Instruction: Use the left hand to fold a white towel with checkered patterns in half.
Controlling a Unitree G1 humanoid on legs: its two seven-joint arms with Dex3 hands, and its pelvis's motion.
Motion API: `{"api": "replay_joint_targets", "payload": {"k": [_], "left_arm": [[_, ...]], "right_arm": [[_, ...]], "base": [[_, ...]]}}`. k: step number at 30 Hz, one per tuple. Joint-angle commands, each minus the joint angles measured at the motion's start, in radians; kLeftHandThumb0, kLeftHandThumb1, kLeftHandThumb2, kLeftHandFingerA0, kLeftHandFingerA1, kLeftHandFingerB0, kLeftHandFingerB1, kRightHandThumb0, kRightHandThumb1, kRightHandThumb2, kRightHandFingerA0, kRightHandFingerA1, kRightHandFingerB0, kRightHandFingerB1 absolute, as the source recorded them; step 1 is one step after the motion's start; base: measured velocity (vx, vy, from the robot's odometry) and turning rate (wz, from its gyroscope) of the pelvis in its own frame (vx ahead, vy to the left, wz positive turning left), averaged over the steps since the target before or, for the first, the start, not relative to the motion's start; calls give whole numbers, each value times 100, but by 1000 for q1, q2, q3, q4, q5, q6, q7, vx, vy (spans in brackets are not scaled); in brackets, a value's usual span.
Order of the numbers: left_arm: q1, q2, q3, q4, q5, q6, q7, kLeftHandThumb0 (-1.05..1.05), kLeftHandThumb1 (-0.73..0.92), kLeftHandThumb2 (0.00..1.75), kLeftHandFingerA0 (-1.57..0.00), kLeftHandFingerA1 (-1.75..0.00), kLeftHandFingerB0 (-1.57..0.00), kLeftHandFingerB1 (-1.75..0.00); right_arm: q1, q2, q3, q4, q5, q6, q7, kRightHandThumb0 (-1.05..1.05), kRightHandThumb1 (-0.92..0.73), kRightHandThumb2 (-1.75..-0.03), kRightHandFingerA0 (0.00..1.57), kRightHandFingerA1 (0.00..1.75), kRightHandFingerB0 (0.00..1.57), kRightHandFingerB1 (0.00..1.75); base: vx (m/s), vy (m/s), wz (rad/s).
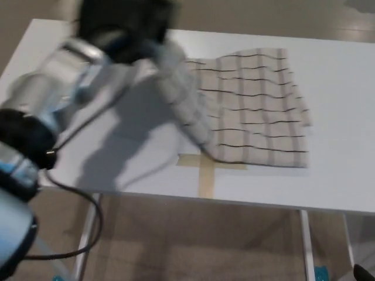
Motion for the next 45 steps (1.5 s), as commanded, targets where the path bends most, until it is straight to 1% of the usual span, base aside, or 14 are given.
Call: {"api": "replay_joint_targets", "payload": {"k": [1,13,15,19,21,22,29,30,31,35,40,43,44,45], "left_arm": [[-65,-75,-135,-127,203,-52,109,-22,56,58,-88,-175,-77,-163],[16,-123,-261,-212,278,-65,42,-29,36,77,-122,-142,-104,-130],[31,-121,-281,-224,292,-73,34,-25,54,57,-90,-175,-92,-139],[53,-142,-326,-196,320,-80,46,-30,36,76,-121,-142,-104,-129],[62,-146,-335,-198,325,-80,33,-32,36,76,-121,-143,-103,-129],[70,-158,-347,-191,332,-78,18,-29,53,56,-87,-175,-90,-141],[68,-244,-372,-113,348,-52,-18,-38,38,74,-117,-145,-96,-129],[71,-273,-375,-99,342,-44,-42,-32,55,56,-83,-175,-83,-146],[70,-297,-376,-84,333,-43,-68,-36,42,81,-114,-137,-99,-108],[61,-371,-369,-25,307,-51,-122,-40,50,56,-79,-175,-109,-61],[6,-489,-360,75,308,-6,-181,-39,48,55,-79,-174,-99,-52],[-27,-522,-342,115,291,0,-207,-35,46,57,-82,-149,-96,-53],[-49,-548,-340,123,292,25,-284,-47,42,80,-76,-61,-62,-54],[-58,-564,-345,128,298,39,-323,-51,52,57,-66,-40,-66,-40]], "right_arm": [[22,7,-7,-16,22,-18,4,-34,-87,-65,43,55,30,38],[18,5,-4,-13,22,-18,14,-34,-87,-65,44,60,32,42],[25,5,-1,-20,26,-12,23,-34,-87,-65,43,61,31,43],[29,7,1,-33,23,-4,23,-33,-87,-65,45,62,34,43],[33,9,0,-34,23,-4,22,-37,-71,-99,43,67,30,54],[34,9,0,-42,26,3,27,-37,-71,-99,44,67,30,54],[7,9,-4,-34,38,6,39,-31,-88,-66,47,66,35,46],[6,9,-1,-32,33,10,36,-31,-88,-66,47,67,35,47],[9,11,-1,-35,38,10,41,-31,-87,-66,46,69,36,49],[16,4,3,-42,31,1,43,-31,-88,-66,47,69,37,50],[20,-4,6,-50,24,-10,43,-31,-86,-65,48,72,39,52],[4,-4,8,-46,25,-4,42,-32,-86,-65,49,72,40,51],[4,-4,12,-50,25,6,48,-34,-86,-65,50,71,40,50],[9,-4,14,-59,28,12,54,-34,-86,-65,50,71,41,50]], "base": [[0,0,0],[0,0,0],[0,0,0],[0,0,0],[0,0,0],[0,0,0],[0,0,0],[0,0,0],[0,0,0],[0,0,0],[0,0,0],[0,0,0],[0,0,0],[0,0,0]]}}
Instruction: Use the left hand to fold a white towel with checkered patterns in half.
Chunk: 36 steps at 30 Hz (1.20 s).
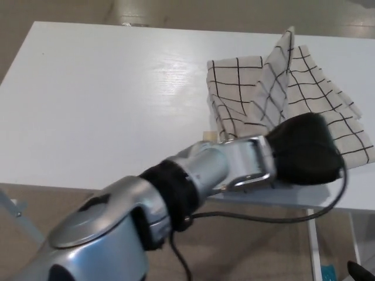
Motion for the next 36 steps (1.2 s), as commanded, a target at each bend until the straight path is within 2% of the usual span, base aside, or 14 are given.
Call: {"api": "replay_joint_targets", "payload": {"k": [1,6,7,8,9,10,12,13,17,21,22,25,26,36], "left_arm": [[-66,-81,8,42,-8,69,-192,-51,52,57,-66,-40,-66,-40],[-41,-108,-33,50,12,67,-223,-54,59,58,-56,-38,-53,-36],[-31,-114,-37,57,12,77,-235,-66,50,85,-30,-43,-43,-49],[-31,-114,-37,57,12,77,-235,-66,50,85,-30,-43,-43,-49],[-21,-129,-48,62,14,96,-288,-72,52,81,-12,-37,-25,-41],[-16,-143,-47,66,6,109,-328,-37,31,92,0,-48,0,-45],[-13,-148,-45,67,0,114,-341,-37,31,92,0,-48,0,-45],[-6,-157,-31,60,-22,127,-391,-84,60,59,0,-16,-13,-29],[2,-152,-22,40,-36,136,-438,-88,47,81,-2,-7,-7,-31],[11,-133,-30,4,-21,146,-436,-93,54,68,-1,-15,-13,-31],[13,-117,-23,-20,-24,146,-442,-81,45,87,0,-5,-8,-30],[17,-90,-16,-64,-21,148,-448,-96,60,63,0,0,-6,-26],[24,-78,-7,-87,-25,150,-452,-89,51,93,0,0,-3,-18],[-48,62,188,-329,-68,166,-487,-105,76,114,0,-1,0,-9]], "right_arm": [[11,-4,10,-22,5,14,21,-34,-86,-65,50,71,41,50],[16,10,6,-51,51,37,62,-36,-86,-65,51,72,43,51],[17,12,6,-55,53,39,63,-36,-85,-65,52,74,45,52],[17,12,6,-55,53,39,63,-36,-85,-65,52,74,45,52],[16,13,4,-52,60,34,73,-36,-85,-65,52,75,46,53],[17,11,2,-47,64,29,81,-36,-86,-65,52,75,46,53],[19,11,1,-45,64,27,83,-36,-86,-65,52,75,46,53],[24,6,3,-41,58,22,86,-35,-86,-65,51,77,46,54],[34,-3,12,-40,31,17,76,-35,-85,-65,52,77,46,54],[43,-1,17,-51,17,16,59,-35,-85,-65,53,78,46,54],[38,-4,22,-43,3,9,48,-35,-85,-65,53,77,46,55],[30,-7,27,-38,-10,6,39,-34,-85,-65,53,77,46,55],[28,-6,28,-40,-12,9,35,-35,-85,-65,54,78,46,55],[-14,-20,34,-15,-12,-4,46,-38,-84,-65,57,79,48,62]], "base": [[0,0,0],[0,0,0],[0,0,0],[0,0,0],[0,0,0],[0,0,0],[0,0,0],[0,0,0],[0,0,0],[0,0,0],[0,0,0],[0,0,0],[0,0,0],[0,0,0]]}}
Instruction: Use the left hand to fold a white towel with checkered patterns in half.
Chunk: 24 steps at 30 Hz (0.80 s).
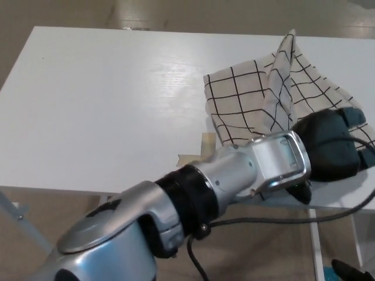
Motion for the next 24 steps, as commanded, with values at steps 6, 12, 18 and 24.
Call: {"api": "replay_joint_targets", "payload": {"k": [6,12,18,24], "left_arm": [[-165,109,182,-175,-42,1,-31,-104,80,121,0,-5,0,-6],[-199,162,267,-319,-75,0,-95,-104,73,114,0,0,0,-13],[-43,277,407,-709,-257,-38,-228,-95,64,110,0,-4,0,-21],[89,366,542,-948,-486,-13,-362,-91,60,104,-3,-10,-4,-28]], "right_arm": [[-28,-23,8,29,-20,-28,-2,-39,-84,-65,57,81,48,65],[9,-30,24,18,-27,-22,6,-40,-85,-65,57,81,48,67],[12,-26,23,29,-23,-29,-5,-41,-85,-65,56,75,47,59],[17,-46,26,49,-44,-25,-15,-42,-84,-65,44,61,35,47]], "base": [[0,0,0],[0,0,0],[0,0,0],[0,0,0]]}}
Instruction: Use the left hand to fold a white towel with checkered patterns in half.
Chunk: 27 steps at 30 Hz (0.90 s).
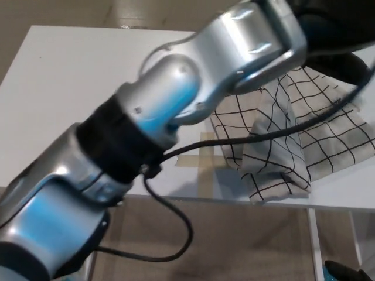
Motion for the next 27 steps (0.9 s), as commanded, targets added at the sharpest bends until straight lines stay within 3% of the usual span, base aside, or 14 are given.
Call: {"api": "replay_joint_targets", "payload": {"k": [1,2,3,5,6,7,8,12,19,20,22,23,24,27], "left_arm": [[215,134,209,-389,-432,47,-285,-88,56,99,-4,-20,-4,-39],[254,144,243,-444,-492,82,-317,-88,56,99,-4,-20,-4,-39],[298,152,280,-505,-556,130,-355,-92,70,62,-10,-24,-17,-30],[368,175,342,-598,-664,198,-411,-91,69,62,-11,-24,-19,-31],[426,207,409,-671,-747,238,-448,-39,25,91,0,-49,0,-46],[464,229,455,-718,-801,262,-471,-39,25,91,0,-49,0,-46],[533,266,544,-791,-896,296,-506,-86,55,87,-9,-37,-16,-39],[690,313,725,-893,-1093,334,-544,-84,53,86,-10,-38,-17,-40],[1121,325,1000,-895,-1436,162,-557,-74,48,79,-14,-39,-23,-40],[1210,308,1047,-881,-1507,140,-571,-58,52,56,-26,-31,-32,-32],[1309,294,1091,-868,-1585,116,-579,-58,52,56,-26,-31,-32,-32],[1446,265,1150,-849,-1680,128,-619,-49,51,55,-32,-33,-35,-32],[1511,240,1172,-814,-1715,133,-657,-49,47,63,-34,-39,-33,-35],[1621,195,1189,-726,-1744,150,-734,-41,47,55,-36,-35,-39,-33]], "right_arm": [[31,-18,0,32,-25,-12,-17,-48,-68,-97,39,64,27,55],[35,-18,-1,34,-23,-9,-17,-48,-68,-97,39,64,27,55],[41,-15,-3,33,-14,-5,-10,-46,-84,-65,41,58,31,44],[50,-12,-5,35,-5,1,-3,-47,-85,-65,41,58,30,43],[52,-12,-7,31,0,10,1,-48,-84,-65,40,57,29,44],[53,-12,-8,27,2,17,3,-48,-84,-65,40,57,29,44],[57,-11,-9,19,9,26,9,-50,-85,-65,38,57,29,43],[66,-6,-12,4,26,31,22,-51,-84,-65,37,56,29,43],[48,-2,-16,29,21,19,5,-50,-84,-65,37,56,29,42],[43,-5,-16,31,18,22,4,-52,-69,-97,34,61,24,52],[39,-8,-14,31,13,25,2,-52,-69,-97,34,61,24,52],[58,-13,-9,27,4,24,4,-48,-84,-65,35,54,27,41],[57,-16,-9,31,1,25,3,-54,-68,-94,31,59,18,48],[46,-19,-13,42,2,19,0,-54,-68,-93,31,58,15,46]], "base": [[0,0,0],[0,0,0],[0,0,0],[0,0,0],[0,0,0],[0,0,0],[0,0,0],[0,0,0],[0,0,0],[0,0,0],[0,0,0],[0,0,0],[0,0,0],[0,0,0]]}}
